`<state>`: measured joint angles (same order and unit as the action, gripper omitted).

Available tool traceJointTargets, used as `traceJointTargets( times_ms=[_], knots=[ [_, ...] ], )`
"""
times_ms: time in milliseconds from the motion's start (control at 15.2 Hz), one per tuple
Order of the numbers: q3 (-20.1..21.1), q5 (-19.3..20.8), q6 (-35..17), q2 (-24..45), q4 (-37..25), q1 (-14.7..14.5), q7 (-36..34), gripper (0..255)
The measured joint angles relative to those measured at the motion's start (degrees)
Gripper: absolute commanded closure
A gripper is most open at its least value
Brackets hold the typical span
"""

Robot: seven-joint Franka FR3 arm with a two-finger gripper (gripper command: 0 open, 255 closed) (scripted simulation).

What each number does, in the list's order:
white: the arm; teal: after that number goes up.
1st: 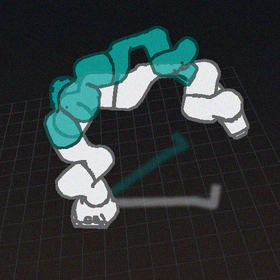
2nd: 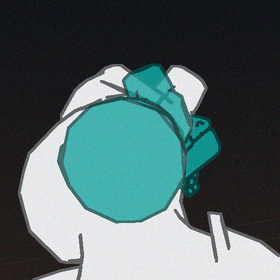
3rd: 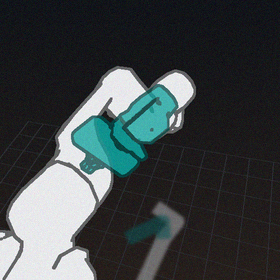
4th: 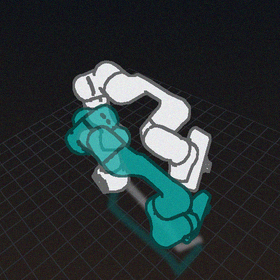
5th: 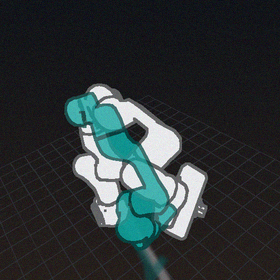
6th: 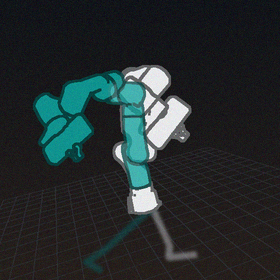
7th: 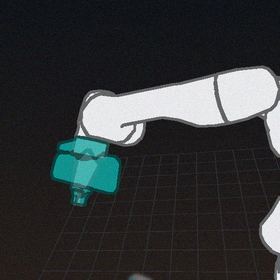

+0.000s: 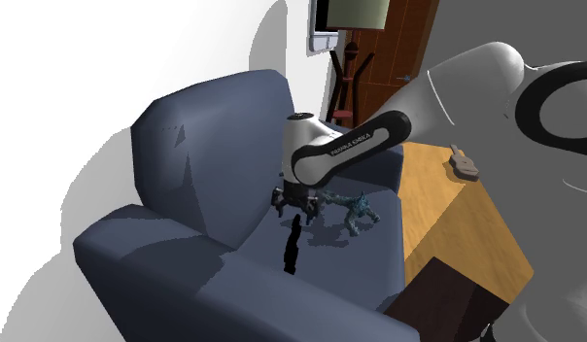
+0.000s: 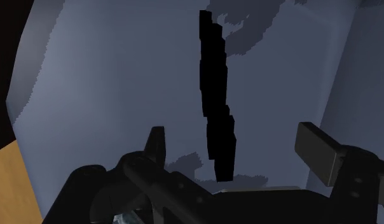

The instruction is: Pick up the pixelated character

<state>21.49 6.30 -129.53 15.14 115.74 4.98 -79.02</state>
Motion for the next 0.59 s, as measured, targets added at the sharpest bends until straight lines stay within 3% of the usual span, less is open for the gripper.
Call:
traceJointTargets(
  times_ms=[66, 132, 594],
  knots=[
    [-0.06, 0.18, -0.52, 0.33, 0.21, -0.05, -0.11, 0],
    [-0.10, 0.28, -0.81, 0.53, 0.32, -0.07, -0.18, 255],
    [-0.15, 0.38, -1.10, 0.71, 0.39, -0.08, -0.22, 255]
  ],
)
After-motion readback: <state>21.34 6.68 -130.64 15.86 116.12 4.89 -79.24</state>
